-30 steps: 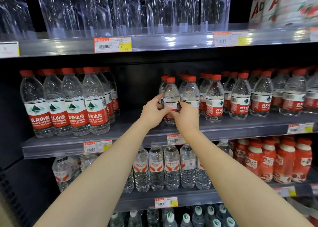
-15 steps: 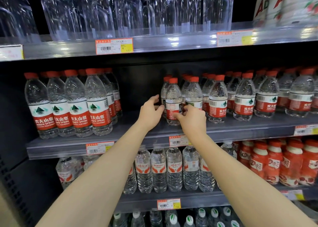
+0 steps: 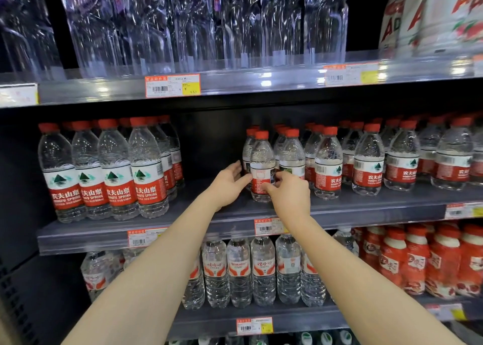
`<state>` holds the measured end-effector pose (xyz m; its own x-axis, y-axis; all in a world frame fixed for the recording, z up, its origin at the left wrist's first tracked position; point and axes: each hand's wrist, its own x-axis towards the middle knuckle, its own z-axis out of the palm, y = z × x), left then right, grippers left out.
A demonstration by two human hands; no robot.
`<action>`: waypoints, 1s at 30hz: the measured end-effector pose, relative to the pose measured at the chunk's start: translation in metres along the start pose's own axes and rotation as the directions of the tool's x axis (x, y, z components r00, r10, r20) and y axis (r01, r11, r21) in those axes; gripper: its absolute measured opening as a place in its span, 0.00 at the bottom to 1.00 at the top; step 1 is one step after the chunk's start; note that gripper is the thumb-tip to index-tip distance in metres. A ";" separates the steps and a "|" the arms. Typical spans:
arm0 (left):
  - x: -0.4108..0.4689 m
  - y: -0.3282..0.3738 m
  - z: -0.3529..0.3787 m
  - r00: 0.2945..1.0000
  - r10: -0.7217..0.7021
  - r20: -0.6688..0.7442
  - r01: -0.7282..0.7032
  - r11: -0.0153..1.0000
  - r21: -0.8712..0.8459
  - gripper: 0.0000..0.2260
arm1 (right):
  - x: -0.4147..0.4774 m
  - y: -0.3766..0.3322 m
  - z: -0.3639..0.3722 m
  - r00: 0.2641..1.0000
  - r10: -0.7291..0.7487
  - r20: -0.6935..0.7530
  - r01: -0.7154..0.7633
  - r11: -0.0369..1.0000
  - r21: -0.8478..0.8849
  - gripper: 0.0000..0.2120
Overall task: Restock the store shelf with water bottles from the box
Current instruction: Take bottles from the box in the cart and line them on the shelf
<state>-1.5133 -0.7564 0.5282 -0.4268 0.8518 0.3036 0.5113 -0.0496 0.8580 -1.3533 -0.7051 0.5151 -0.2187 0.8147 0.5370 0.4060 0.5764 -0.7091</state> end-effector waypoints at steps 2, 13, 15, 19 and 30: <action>0.001 0.000 -0.001 1.000 -0.001 0.020 0.001 1.000 0.021 0.33 | 0.000 0.000 0.000 1.000 0.010 0.003 -0.010 1.000 0.004 0.18; 0.001 -0.005 -0.002 0.997 0.009 0.076 -0.013 0.999 0.051 0.32 | 0.001 0.000 -0.001 0.999 -0.032 0.006 0.032 0.999 -0.010 0.17; 0.002 -0.006 -0.002 0.997 0.008 0.076 -0.012 0.999 0.052 0.32 | 0.001 0.001 -0.001 0.999 -0.032 0.009 0.032 0.999 -0.012 0.17; 0.002 -0.005 -0.001 0.996 0.013 0.084 -0.017 0.998 0.055 0.31 | 0.001 0.002 0.000 0.999 -0.036 0.002 0.036 0.999 -0.021 0.17; -0.004 0.001 0.004 0.997 0.052 0.056 -0.053 0.999 0.011 0.32 | 0.005 0.004 0.003 0.999 -0.041 0.020 0.041 0.999 -0.033 0.15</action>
<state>-1.5080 -0.7580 0.5260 -0.3572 0.8758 0.3245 0.5412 -0.0891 0.8362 -1.3558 -0.6989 0.5133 -0.2531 0.7918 0.5559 0.4259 0.6071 -0.6708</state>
